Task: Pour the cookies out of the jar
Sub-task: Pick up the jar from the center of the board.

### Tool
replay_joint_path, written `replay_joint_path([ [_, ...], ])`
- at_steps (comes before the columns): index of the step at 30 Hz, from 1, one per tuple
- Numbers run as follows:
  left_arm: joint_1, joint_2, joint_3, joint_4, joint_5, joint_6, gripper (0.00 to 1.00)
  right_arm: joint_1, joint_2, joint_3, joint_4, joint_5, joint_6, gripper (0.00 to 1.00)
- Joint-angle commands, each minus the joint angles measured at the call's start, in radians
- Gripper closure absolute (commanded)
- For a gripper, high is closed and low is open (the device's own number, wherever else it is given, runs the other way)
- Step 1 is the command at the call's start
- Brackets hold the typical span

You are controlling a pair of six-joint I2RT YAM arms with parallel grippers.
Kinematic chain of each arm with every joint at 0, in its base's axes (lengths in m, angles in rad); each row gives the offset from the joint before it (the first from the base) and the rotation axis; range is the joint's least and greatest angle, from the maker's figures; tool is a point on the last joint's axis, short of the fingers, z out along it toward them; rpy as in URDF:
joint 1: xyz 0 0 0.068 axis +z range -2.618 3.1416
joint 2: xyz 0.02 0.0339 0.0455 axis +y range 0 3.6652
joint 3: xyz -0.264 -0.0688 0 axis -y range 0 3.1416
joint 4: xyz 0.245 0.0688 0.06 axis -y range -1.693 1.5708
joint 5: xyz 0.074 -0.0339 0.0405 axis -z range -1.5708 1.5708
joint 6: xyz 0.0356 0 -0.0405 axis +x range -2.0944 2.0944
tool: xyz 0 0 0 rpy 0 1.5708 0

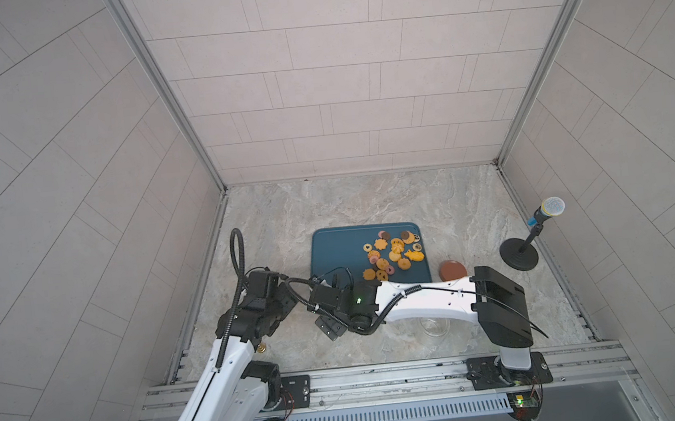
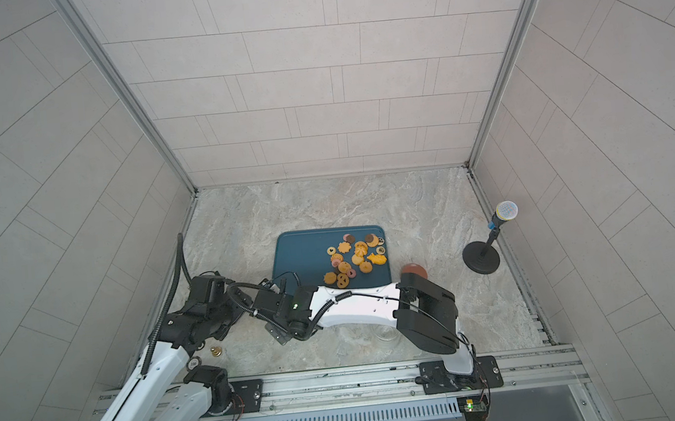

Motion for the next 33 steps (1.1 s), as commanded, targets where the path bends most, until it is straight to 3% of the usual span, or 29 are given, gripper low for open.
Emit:
replay_joint_path([
  [1, 0.004, -0.004, -0.013, 0.005, -0.007, -0.009, 0.17, -0.007, -0.004, -0.034, 0.012, 0.001, 0.02, 0.26],
  [3, 0.006, -0.003, -0.013, 0.007, -0.006, -0.008, 0.17, -0.012, -0.024, -0.048, 0.015, 0.0, 0.029, 0.48],
  [5, 0.005, 0.0, -0.013, 0.013, 0.0, -0.007, 0.17, -0.016, -0.055, -0.061, 0.012, 0.006, 0.04, 0.82],
  [6, 0.005, 0.002, -0.015, 0.021, 0.005, -0.004, 0.17, -0.018, -0.071, -0.065, 0.012, 0.01, 0.046, 0.95],
  [7, 0.006, 0.004, -0.018, 0.032, 0.013, -0.001, 0.17, -0.022, -0.091, -0.068, 0.01, 0.012, 0.049, 1.0],
  [16, 0.005, 0.052, 0.045, 0.108, 0.082, 0.039, 0.2, -0.048, -0.318, -0.041, -0.146, 0.112, 0.109, 1.0],
  [24, -0.01, 0.217, 0.219, 0.158, 0.135, 0.216, 0.23, -0.183, -0.535, -0.086, -0.247, 0.047, 0.161, 1.0],
  [29, -0.137, 0.318, 0.326, 0.185, 0.105, 0.331, 0.25, -0.291, -0.612, -0.077, -0.287, -0.048, 0.16, 1.0],
  [33, -0.194, 0.303, 0.318, 0.249, 0.111, 0.372, 0.25, -0.408, -0.621, -0.05, -0.306, -0.148, 0.152, 1.0],
])
